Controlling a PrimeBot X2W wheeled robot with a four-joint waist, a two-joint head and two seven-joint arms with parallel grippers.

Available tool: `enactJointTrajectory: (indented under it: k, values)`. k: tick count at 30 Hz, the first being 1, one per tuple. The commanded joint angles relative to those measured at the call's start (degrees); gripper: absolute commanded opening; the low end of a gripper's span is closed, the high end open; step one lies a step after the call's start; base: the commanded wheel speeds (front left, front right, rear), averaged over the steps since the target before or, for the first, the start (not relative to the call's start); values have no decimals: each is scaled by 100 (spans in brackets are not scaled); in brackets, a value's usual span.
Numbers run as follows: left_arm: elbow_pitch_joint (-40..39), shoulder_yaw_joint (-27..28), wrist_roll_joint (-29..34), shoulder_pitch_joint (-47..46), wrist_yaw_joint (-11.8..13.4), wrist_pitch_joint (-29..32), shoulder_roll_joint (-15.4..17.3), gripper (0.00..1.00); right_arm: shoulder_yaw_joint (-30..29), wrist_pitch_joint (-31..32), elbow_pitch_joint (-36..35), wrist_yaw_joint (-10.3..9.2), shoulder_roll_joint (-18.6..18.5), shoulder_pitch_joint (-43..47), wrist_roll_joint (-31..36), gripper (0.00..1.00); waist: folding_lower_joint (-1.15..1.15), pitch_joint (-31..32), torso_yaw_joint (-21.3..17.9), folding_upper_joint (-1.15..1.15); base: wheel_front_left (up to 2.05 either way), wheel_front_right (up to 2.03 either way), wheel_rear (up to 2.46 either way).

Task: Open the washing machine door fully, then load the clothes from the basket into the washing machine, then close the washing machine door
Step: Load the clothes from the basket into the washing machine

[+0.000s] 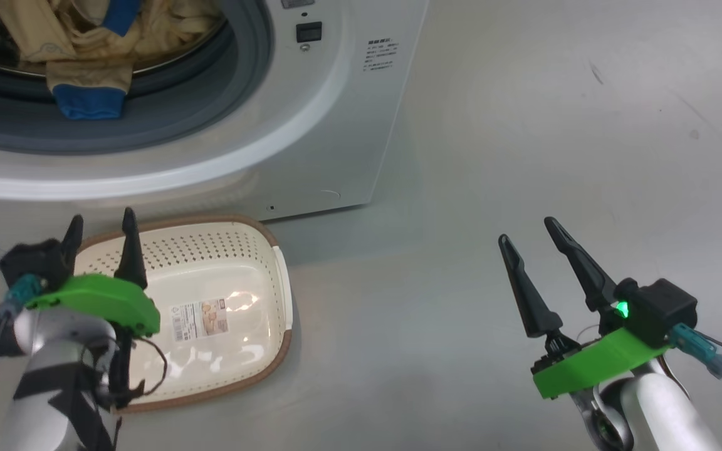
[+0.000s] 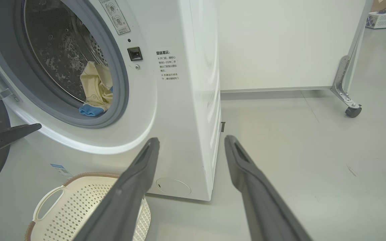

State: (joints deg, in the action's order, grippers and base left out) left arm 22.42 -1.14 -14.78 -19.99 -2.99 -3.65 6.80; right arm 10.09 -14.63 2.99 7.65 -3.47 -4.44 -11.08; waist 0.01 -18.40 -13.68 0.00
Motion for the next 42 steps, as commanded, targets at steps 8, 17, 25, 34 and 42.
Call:
enactJointTrajectory:
  k: [8,17,25,34,42]
  values:
    - [823,181,145,-1566,250,737,491,100,220,-37,-143,-16,7,-353,-48,100,-1,-485,-116,0,0,0,0]
    - [1887,-43,402,-3093,641,1215,511,100,341,-37,-112,-16,-9,-507,-70,100,-1,-816,-103,0,0,0,0]
    - [2561,-177,497,-3871,738,1363,542,100,459,-37,-83,-16,-30,-606,-95,100,-1,-1021,-147,0,0,0,0]
    - [3315,-298,551,-4569,744,1379,668,100,619,-37,-41,-16,-88,-687,-129,100,-1,-1227,-287,0,0,0,0]
    - [3843,-513,725,-4984,866,1385,759,100,612,-37,-25,-16,-117,-625,-135,100,-1,-1270,-310,0,0,0,0]
